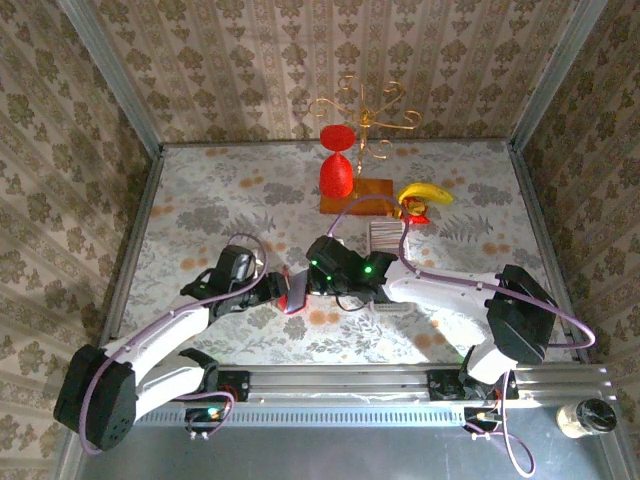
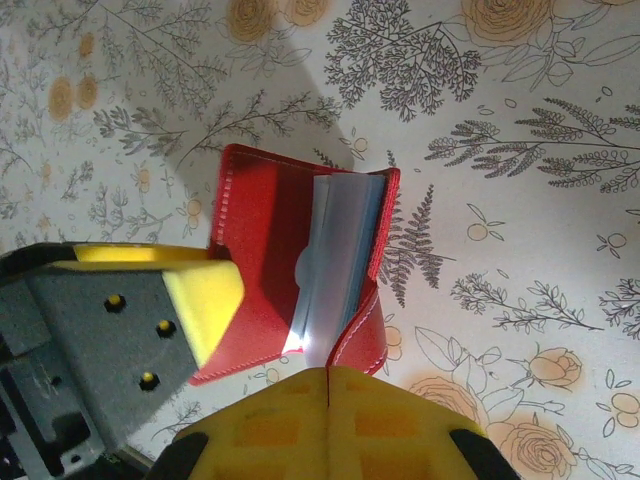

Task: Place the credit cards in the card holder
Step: Open the card holder at the center of the table.

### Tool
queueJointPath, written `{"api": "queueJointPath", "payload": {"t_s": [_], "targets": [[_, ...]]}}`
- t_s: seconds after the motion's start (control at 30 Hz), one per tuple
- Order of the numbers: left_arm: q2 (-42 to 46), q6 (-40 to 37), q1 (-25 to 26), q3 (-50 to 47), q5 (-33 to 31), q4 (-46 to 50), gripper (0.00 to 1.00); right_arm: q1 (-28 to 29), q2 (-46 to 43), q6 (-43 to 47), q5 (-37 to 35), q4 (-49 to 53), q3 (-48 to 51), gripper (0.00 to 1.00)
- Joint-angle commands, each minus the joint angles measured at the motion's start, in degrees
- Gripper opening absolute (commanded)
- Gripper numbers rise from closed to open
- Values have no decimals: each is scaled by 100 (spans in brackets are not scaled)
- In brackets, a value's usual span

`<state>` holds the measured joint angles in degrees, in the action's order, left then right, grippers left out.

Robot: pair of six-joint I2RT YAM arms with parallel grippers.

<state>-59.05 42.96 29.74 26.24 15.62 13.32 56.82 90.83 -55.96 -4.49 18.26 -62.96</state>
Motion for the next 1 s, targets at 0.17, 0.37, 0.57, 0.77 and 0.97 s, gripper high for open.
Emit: {"api": "queueJointPath", "payload": {"t_s": [0.17,0.37,0.57,0.77,0.97], "targets": [[-1,-64,-161,-133,205,-209,25,-205,40,-116,-213,330,292,0],[127,-34,-182,-333,232,-242,8,-324,152,-50,-395,642,292,0],[294,170,-196,-567,310,-436,0,-390,283,18,-423,774,256,0],[427,270,-196,-668,266,-439,0,-390,201,159,-496,1129,82,14],[507,300,-196,-699,327,-379,0,-382,-252,261,-570,1219,74,23]]}}
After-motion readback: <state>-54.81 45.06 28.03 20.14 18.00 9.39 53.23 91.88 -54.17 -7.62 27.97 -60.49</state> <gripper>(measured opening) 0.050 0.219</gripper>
